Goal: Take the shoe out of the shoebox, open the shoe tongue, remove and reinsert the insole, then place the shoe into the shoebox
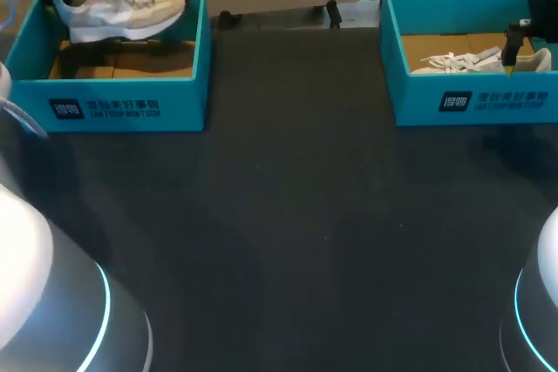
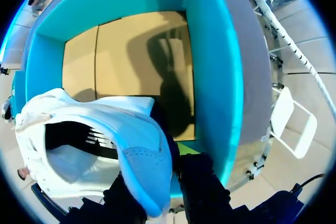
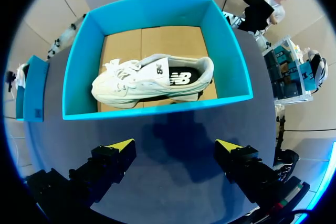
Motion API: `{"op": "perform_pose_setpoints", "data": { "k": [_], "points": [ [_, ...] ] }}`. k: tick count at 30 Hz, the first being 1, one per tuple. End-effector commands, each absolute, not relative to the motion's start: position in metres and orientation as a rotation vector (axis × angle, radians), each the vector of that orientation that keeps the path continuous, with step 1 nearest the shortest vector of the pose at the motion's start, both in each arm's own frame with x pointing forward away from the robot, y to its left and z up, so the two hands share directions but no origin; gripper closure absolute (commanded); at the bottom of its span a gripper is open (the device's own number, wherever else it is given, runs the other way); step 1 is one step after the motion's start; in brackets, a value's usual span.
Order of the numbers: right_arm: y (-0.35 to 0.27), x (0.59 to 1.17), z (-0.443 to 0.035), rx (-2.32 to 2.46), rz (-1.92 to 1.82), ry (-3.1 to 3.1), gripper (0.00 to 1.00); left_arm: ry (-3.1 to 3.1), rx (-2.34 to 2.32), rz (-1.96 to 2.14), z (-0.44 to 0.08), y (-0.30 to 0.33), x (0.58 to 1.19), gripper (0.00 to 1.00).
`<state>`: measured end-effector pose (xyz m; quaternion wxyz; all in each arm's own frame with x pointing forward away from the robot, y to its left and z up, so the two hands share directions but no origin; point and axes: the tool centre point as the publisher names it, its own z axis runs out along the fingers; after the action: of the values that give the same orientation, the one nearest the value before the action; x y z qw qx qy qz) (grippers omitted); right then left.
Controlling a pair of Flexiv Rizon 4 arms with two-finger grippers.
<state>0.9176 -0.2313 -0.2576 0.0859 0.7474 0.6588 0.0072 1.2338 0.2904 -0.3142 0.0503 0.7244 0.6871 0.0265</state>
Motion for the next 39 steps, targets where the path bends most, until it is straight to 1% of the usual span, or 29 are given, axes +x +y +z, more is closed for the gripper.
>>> {"op": "perform_pose_setpoints", "data": {
  "k": [1, 13, 28, 39],
  "points": [
    [-0.231, 0.916, -0.258, 2.228, 0.024, 1.962, 0.00, 2.120, 2.227, 0.049, -0.285, 0.292, 1.230, 1.00],
    [-0.231, 0.916, -0.258, 2.228, 0.024, 1.962, 0.00, 2.130, 2.204, 0.129, -0.258, 0.294, 1.221, 1.00],
    [-0.231, 0.916, -0.258, 2.228, 0.024, 1.962, 0.00, 2.106, 2.154, 0.219, -0.181, 0.304, 1.188, 1.00],
    [-0.231, 0.916, -0.258, 2.228, 0.024, 1.962, 0.00, 2.132, 2.164, 0.281, -0.159, 0.297, 1.159, 1.00]
  ]
}}
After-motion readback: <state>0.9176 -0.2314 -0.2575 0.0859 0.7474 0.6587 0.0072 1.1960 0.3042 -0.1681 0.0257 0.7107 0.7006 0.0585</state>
